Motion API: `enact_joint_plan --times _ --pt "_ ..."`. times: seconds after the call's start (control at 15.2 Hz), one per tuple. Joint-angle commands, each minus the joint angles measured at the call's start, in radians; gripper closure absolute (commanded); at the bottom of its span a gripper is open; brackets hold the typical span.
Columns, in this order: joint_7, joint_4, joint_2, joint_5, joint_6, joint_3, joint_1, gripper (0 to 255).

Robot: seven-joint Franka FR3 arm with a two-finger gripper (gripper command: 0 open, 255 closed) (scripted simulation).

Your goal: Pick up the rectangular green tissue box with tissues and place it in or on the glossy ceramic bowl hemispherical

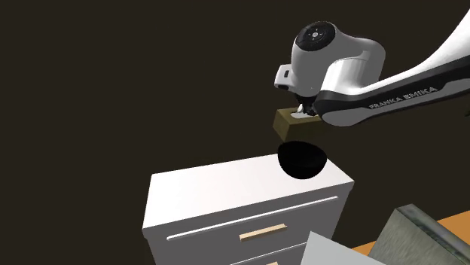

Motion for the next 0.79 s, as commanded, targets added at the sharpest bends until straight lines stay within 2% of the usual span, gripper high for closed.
enact_joint_plan --times 0.0,0.13,0.73 --pt "-0.034 0.000 -0.036 0.028 -0.032 0.004 0.009 255" --pt "-0.093 -0.004 -0.113 0.076 -0.100 0.018 0.025 255" --pt "0.020 -0.073 -0.069 -0.015 -0.013 0.016 -0.005 255"
